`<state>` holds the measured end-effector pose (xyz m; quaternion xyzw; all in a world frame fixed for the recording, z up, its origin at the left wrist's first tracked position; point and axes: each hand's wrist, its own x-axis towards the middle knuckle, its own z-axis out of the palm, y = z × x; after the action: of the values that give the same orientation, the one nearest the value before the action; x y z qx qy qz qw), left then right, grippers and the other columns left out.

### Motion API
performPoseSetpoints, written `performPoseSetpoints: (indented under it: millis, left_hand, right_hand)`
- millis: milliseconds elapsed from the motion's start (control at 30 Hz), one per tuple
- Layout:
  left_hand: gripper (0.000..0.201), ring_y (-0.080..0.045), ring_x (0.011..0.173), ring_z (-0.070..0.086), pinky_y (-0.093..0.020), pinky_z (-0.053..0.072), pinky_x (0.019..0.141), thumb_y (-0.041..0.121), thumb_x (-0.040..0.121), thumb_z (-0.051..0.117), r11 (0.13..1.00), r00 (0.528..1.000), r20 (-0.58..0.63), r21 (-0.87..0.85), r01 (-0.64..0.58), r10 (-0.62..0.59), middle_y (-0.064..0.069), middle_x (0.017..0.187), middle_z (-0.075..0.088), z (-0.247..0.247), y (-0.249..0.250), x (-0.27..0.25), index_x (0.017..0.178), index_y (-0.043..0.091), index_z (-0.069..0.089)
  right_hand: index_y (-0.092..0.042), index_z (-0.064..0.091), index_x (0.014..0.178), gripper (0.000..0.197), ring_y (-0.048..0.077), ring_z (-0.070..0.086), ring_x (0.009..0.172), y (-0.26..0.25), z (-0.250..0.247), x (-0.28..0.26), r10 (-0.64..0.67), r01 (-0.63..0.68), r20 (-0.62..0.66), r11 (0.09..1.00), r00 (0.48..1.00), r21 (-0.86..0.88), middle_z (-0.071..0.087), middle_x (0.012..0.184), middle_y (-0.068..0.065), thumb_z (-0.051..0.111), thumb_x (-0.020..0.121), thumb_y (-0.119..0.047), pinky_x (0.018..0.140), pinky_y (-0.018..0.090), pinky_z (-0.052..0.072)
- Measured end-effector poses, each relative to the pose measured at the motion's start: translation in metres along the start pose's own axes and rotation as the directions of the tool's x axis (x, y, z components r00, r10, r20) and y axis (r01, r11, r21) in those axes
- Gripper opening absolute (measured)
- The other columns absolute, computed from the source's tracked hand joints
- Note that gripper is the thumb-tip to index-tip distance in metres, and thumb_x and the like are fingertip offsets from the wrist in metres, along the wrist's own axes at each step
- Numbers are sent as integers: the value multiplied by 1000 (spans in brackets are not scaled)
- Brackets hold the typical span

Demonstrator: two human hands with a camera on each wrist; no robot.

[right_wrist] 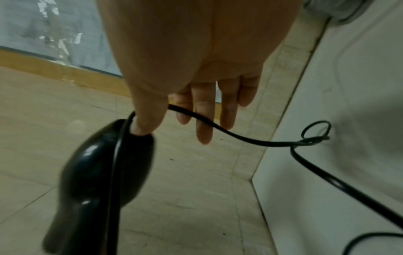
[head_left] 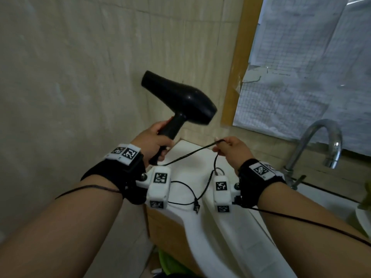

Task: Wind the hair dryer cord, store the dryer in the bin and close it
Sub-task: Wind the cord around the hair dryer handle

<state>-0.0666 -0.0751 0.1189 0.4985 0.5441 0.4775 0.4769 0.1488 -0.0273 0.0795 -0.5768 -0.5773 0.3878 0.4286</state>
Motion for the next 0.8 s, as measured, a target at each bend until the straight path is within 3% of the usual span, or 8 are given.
performPoseSetpoints:
  millis: [67,133,233,300,400,567,700,800]
  left_hand:
    - [61,-17,42,39,-19,32,39,-7,79,54,987,1000,6,159,-6,5,-10,68,50,0,-5,-1,127,30,47]
    - [60,-17,45,41,-19,34,38,-5,79,57,949,999,38,316,-7,-5,-5,69,52,-1,-9,-3,122,36,47]
    - [62,-19,51,46,-25,39,49,-3,75,61,899,995,91,439,-5,-39,-3,77,56,-3,-15,0,118,39,51]
    - [62,-21,61,51,-27,42,58,-3,74,63,875,992,114,484,-1,-62,-7,92,60,-3,-17,2,120,36,54]
    - [62,-21,87,56,-25,43,71,-2,73,64,834,984,166,551,-38,-65,-7,112,60,2,-17,3,126,29,55]
    - [52,-12,69,52,-22,42,59,3,77,63,823,979,195,565,-68,-53,0,98,58,1,-15,3,117,35,56]
    - [50,-9,84,58,-21,44,72,28,74,73,731,974,226,668,-140,-20,6,102,62,-3,-12,-1,121,34,56]
    - [54,-16,93,62,-30,50,82,31,69,77,591,977,207,794,-143,-42,4,105,65,-2,-11,2,119,29,57]
  right_hand:
    - [-20,55,69,27,22,64,68,-10,-4,0,1,-2,42,1000,999,25,63,63,0,63,80,-43,75,36,49]
    - [-19,51,62,28,17,52,48,-16,-11,0,39,-45,103,998,994,53,50,53,0,69,77,-34,64,33,49]
    - [-20,46,59,31,14,38,45,-23,-28,3,21,-23,138,1000,990,16,42,53,1,67,77,-6,49,26,40]
    - [-18,49,62,31,15,38,49,-27,-37,3,-37,40,127,999,991,-19,42,52,-2,64,76,5,49,26,36]
    - [-18,51,65,29,13,38,52,-28,-45,4,-130,135,80,989,988,-63,41,55,-2,67,74,5,53,23,37]
    - [-18,52,66,28,12,41,49,-14,-55,9,-77,81,78,995,994,-51,45,42,-10,73,71,0,51,22,38]
    - [-19,52,66,26,10,43,49,-4,-60,3,-16,41,149,985,989,-168,47,51,-6,74,72,-7,48,18,38]
    - [-21,54,65,25,10,41,52,-12,-62,3,-64,101,155,965,986,-241,45,55,-6,76,71,-12,55,21,38]
